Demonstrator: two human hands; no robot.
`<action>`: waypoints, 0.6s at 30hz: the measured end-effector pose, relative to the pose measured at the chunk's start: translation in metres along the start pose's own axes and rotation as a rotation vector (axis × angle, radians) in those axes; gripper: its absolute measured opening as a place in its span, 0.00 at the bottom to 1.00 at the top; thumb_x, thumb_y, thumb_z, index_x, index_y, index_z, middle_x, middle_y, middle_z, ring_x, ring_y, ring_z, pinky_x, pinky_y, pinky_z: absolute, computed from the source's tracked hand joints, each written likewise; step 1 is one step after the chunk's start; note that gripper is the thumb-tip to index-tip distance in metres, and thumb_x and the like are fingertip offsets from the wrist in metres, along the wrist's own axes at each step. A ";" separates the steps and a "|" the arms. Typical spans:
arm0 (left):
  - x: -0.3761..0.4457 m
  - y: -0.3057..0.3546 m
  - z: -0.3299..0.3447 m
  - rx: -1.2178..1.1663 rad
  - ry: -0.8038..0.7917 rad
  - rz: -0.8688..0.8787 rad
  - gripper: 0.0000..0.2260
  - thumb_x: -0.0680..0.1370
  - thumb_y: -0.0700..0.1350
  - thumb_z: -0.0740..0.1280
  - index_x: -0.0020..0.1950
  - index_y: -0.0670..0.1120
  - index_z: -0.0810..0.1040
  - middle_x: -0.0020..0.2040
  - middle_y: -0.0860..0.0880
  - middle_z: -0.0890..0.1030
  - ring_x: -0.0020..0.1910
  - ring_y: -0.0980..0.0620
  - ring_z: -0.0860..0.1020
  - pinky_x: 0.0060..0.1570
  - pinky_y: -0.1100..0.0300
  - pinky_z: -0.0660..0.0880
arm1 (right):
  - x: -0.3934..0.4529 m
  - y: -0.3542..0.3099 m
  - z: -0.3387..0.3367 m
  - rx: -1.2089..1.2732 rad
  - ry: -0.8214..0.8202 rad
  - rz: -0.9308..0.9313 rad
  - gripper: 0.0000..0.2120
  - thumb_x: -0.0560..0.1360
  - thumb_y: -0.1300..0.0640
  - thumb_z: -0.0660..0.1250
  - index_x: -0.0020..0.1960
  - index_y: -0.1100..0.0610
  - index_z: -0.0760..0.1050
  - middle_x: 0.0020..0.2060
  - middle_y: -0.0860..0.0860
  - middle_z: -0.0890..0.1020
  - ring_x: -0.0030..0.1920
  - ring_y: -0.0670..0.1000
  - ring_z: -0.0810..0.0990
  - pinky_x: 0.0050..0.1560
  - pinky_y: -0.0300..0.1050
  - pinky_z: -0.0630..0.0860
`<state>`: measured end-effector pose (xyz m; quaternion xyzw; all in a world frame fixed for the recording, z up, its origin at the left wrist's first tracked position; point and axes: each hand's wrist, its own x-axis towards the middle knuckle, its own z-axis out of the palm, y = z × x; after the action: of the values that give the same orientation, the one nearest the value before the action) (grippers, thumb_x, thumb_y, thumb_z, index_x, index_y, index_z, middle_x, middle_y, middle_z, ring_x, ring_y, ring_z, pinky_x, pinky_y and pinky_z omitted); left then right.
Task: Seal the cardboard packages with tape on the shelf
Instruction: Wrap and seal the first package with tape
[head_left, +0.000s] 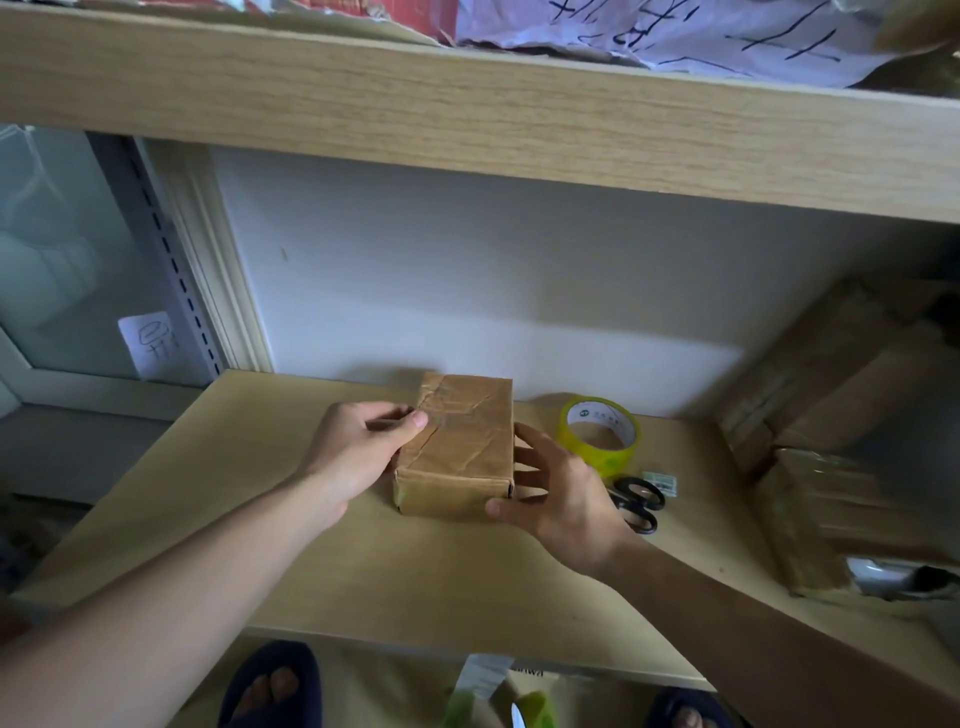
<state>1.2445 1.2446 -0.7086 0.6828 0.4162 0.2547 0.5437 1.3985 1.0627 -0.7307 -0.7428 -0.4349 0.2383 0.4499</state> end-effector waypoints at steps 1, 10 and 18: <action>-0.001 0.001 -0.002 -0.058 -0.026 -0.039 0.09 0.75 0.49 0.78 0.54 0.51 0.86 0.47 0.54 0.87 0.49 0.53 0.84 0.48 0.60 0.78 | 0.002 -0.001 0.002 0.004 -0.004 -0.005 0.37 0.68 0.61 0.80 0.68 0.34 0.69 0.57 0.41 0.85 0.54 0.43 0.85 0.56 0.50 0.83; -0.002 0.004 -0.033 -0.341 -0.017 -0.257 0.18 0.72 0.35 0.78 0.60 0.43 0.83 0.53 0.41 0.86 0.57 0.41 0.84 0.57 0.46 0.81 | 0.013 -0.017 0.027 0.040 -0.056 -0.006 0.38 0.69 0.61 0.80 0.74 0.44 0.69 0.58 0.43 0.84 0.53 0.41 0.85 0.54 0.44 0.83; 0.001 -0.013 -0.053 -0.259 0.135 -0.128 0.07 0.77 0.46 0.76 0.54 0.47 0.85 0.50 0.48 0.87 0.53 0.46 0.85 0.62 0.44 0.79 | 0.027 -0.038 0.051 0.026 -0.044 0.027 0.46 0.68 0.59 0.82 0.79 0.47 0.62 0.61 0.45 0.82 0.54 0.43 0.84 0.51 0.39 0.83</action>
<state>1.1991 1.2741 -0.7065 0.5603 0.4582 0.3165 0.6131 1.3577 1.1180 -0.7213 -0.7373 -0.4313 0.2663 0.4466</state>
